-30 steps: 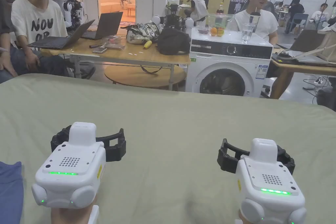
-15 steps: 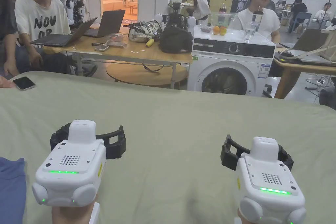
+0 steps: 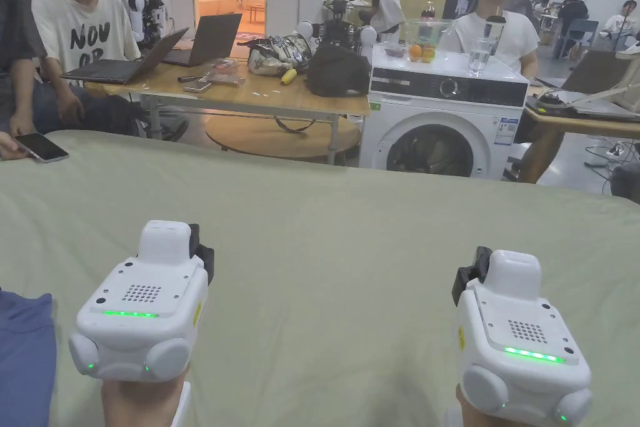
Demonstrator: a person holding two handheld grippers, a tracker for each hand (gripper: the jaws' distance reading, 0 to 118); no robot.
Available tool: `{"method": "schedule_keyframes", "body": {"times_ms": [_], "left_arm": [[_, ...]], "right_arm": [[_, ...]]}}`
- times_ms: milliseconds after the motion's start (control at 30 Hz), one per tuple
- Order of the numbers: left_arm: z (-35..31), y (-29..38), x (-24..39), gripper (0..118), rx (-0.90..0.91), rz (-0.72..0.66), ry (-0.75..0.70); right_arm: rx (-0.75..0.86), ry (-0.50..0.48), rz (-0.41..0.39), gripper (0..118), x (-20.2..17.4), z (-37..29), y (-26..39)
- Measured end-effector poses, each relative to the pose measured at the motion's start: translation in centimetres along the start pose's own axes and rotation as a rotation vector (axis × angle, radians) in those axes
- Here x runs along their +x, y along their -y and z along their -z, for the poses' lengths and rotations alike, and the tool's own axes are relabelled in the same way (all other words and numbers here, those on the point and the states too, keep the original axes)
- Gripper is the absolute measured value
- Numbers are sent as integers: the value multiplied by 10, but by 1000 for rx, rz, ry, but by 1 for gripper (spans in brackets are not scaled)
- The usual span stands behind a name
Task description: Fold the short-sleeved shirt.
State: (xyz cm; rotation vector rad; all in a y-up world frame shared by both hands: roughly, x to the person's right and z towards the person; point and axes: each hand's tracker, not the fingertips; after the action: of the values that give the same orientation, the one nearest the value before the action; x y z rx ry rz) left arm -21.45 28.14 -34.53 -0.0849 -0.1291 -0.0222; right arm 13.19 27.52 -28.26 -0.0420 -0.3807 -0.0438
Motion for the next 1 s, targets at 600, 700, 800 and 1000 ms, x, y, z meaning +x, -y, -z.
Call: {"method": "schedule_keyframes", "body": {"times_ms": [600, 700, 800, 1000], "left_arm": [[-58, -36, -163, 0, -243, -21, -286], [-68, -35, -209, 0, -350, -63, -315], [-77, -31, -249, 0, -464, -114, -324], [-75, -9, -310, 59, -643, -194, -312]], "right_arm": [[-41, -338, -53, 0, -182, -19, -12], [-70, -406, -59, 0, -215, -26, -5], [-82, -449, -78, 0, -239, -36, 3], [-110, -499, -109, 0, -260, -44, 18]]}}
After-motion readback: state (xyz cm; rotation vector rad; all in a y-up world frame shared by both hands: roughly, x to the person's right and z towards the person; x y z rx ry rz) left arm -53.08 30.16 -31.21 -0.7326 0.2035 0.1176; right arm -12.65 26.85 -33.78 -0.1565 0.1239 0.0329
